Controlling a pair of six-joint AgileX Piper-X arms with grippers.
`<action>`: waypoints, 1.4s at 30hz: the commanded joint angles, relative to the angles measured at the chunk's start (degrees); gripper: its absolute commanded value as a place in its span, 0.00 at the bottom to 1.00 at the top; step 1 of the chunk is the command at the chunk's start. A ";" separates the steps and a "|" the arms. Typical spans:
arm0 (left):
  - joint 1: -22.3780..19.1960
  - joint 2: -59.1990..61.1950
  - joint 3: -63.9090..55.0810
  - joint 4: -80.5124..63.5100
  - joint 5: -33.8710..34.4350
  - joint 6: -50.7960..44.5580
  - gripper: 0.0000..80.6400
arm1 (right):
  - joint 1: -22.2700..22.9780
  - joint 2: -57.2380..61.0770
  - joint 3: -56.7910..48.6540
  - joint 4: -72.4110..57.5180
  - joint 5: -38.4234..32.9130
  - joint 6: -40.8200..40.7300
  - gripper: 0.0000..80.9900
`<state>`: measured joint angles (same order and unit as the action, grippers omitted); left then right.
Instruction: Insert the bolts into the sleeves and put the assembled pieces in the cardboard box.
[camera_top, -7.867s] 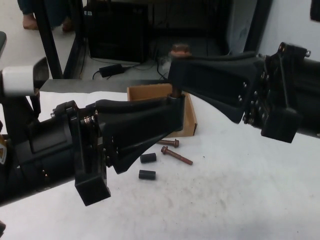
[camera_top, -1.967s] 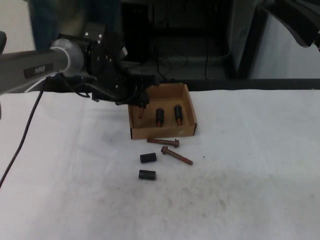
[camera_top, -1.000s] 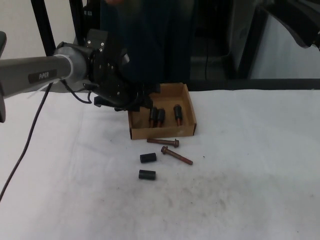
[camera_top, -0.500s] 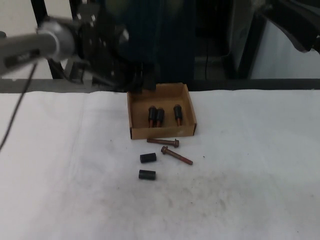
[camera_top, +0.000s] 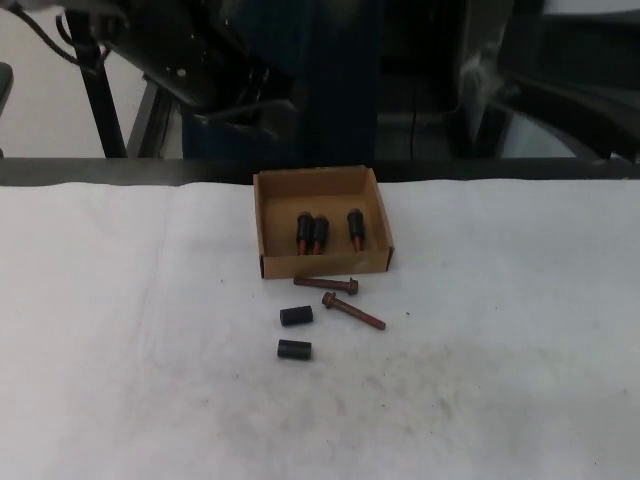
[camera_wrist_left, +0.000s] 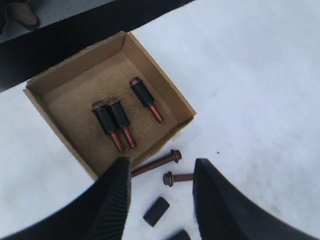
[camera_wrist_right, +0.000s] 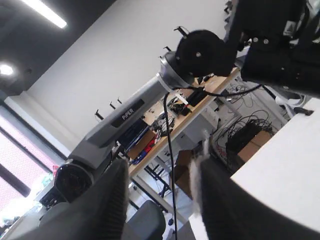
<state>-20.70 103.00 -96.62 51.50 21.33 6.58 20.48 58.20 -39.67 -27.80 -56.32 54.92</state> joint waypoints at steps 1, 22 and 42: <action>-1.17 -3.74 -0.26 6.62 -1.06 10.20 0.48 | -0.42 -0.69 -0.53 1.34 -1.66 -1.85 0.51; -4.02 4.33 8.23 9.10 -1.54 32.50 0.48 | -6.16 -0.69 -3.66 5.85 -2.81 -3.74 0.51; -7.47 6.79 16.23 0.62 -7.13 50.71 0.48 | -6.16 -0.69 -3.67 4.81 -3.17 -6.12 0.51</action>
<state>-28.06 109.46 -80.87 52.42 14.60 55.68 14.66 58.20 -42.69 -22.24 -59.07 49.67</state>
